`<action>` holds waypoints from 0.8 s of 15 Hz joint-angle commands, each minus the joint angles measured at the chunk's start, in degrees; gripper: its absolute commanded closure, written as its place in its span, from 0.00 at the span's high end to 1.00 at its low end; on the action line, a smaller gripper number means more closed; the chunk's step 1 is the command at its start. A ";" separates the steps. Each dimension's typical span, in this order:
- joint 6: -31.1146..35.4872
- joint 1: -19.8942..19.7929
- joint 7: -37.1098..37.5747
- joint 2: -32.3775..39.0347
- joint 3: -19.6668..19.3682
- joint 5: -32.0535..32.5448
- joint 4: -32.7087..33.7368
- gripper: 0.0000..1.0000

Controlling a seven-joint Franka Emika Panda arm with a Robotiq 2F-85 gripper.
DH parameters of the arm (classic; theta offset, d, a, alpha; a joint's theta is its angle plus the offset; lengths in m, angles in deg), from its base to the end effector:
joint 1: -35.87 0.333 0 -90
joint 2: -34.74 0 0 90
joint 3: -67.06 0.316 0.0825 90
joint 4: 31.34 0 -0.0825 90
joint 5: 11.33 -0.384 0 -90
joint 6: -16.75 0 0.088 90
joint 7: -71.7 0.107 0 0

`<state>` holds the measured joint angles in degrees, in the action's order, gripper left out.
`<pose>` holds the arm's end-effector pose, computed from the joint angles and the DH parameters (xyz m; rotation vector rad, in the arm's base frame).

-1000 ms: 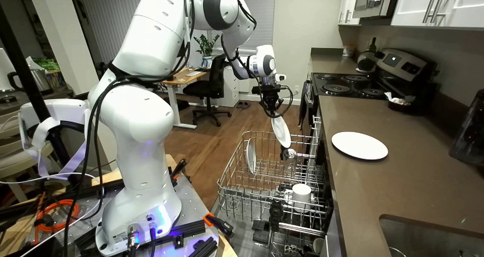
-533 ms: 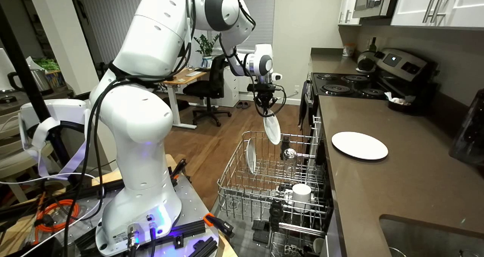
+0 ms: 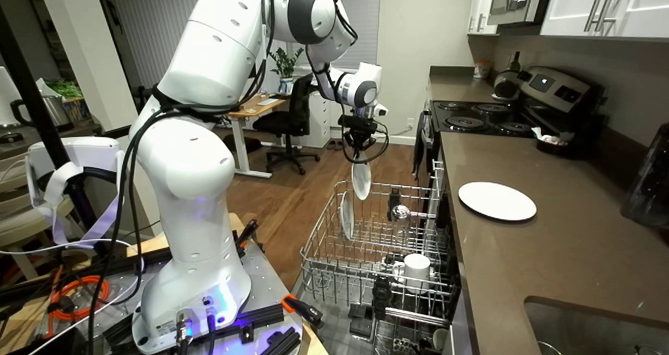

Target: Pick a plate on the counter and put it in the rack

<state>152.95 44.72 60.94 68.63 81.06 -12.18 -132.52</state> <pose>0.6189 0.2456 0.2406 -2.8875 -0.7891 -0.0304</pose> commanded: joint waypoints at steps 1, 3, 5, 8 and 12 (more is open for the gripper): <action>-2.75 -2.75 -5.72 -1.82 2.23 -4.26 -1.98 0.05; -5.01 -2.89 -6.42 -1.48 1.86 -4.60 -1.80 0.05; -6.74 -3.09 -7.15 -1.25 1.64 -4.66 -1.66 0.05; -7.22 -3.71 -9.28 -0.58 1.72 -5.16 -1.46 0.05; -5.31 -4.67 -12.29 1.54 1.58 -5.13 -0.68 0.05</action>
<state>146.85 41.65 52.56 69.46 81.93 -15.45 -133.58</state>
